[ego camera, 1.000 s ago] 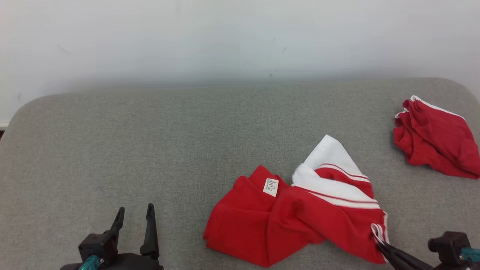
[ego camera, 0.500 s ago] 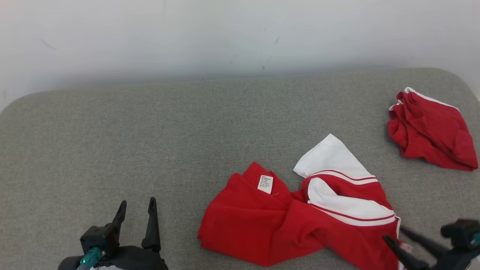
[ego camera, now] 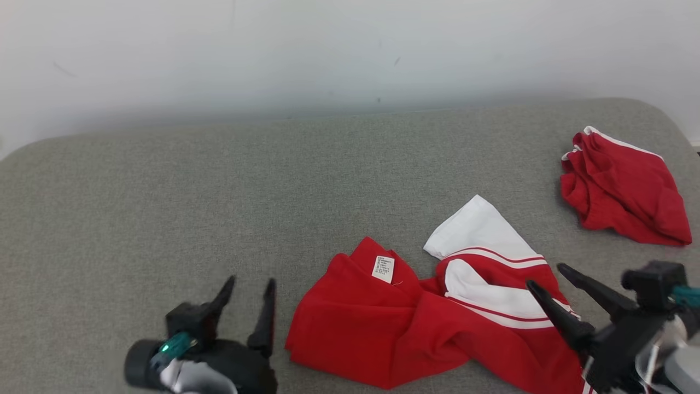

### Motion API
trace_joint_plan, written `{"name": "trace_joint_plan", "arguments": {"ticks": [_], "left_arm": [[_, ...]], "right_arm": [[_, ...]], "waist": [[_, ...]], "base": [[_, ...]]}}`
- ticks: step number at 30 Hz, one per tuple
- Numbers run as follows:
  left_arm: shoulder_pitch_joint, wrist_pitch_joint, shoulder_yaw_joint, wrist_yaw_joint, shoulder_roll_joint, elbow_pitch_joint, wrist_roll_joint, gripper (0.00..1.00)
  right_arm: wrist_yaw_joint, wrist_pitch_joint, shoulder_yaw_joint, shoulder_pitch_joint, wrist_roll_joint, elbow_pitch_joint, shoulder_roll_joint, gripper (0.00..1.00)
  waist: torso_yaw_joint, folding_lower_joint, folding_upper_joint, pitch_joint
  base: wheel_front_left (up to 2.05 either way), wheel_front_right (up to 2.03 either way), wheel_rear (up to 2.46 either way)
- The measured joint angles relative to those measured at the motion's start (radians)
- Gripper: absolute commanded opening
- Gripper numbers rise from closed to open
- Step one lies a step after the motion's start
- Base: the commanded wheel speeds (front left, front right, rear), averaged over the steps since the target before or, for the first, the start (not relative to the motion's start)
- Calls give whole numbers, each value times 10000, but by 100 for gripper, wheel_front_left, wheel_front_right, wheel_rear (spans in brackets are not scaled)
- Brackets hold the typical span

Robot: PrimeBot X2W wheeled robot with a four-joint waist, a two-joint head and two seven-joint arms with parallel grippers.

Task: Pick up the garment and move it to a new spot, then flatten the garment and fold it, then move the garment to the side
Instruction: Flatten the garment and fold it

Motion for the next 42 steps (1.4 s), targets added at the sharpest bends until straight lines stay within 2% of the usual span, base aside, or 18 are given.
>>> {"name": "trace_joint_plan", "arguments": {"ticks": [2, 9, 13, 21, 27, 42], "left_arm": [[-339, 182, -280, -309, -12, 274, -4, 100], [-1344, 901, -897, -1124, -71, 1319, -153, 100], [-2127, 1237, -1308, -1285, -142, 1802, -199, 100], [-3290, 1664, -1866, -1390, -182, 2721, -458, 100], [-3940, 1651, -2771, -1461, -196, 2767, -1058, 100], [-4448, 1657, -4009, -1352, -198, 3768, -2054, 100]], "right_arm": [[-146, 222, 125, -437, -221, 153, 297, 100], [-228, 1177, 715, -1918, -656, 953, 1200, 100], [-224, 1613, 978, -2484, -894, 1513, 1517, 100], [-33, 2119, 1315, -3264, -932, 2305, 2295, 100], [128, 2247, 1511, -3503, -926, 2746, 2702, 100], [320, 2328, 1845, -3589, -926, 3156, 2869, 100]], "waist": [[51, 0, 0, 47], [150, 0, -1, 344], [186, 0, 0, 567], [174, 1, 0, 1030], [44, 1, 1, 1317], [-358, 0, 0, 1454]], "base": [[0, 0, 0], [0, 0, 0], [0, 0, 0], [0, 0, 0], [0, 0, 0], [0, 0, 0]]}}
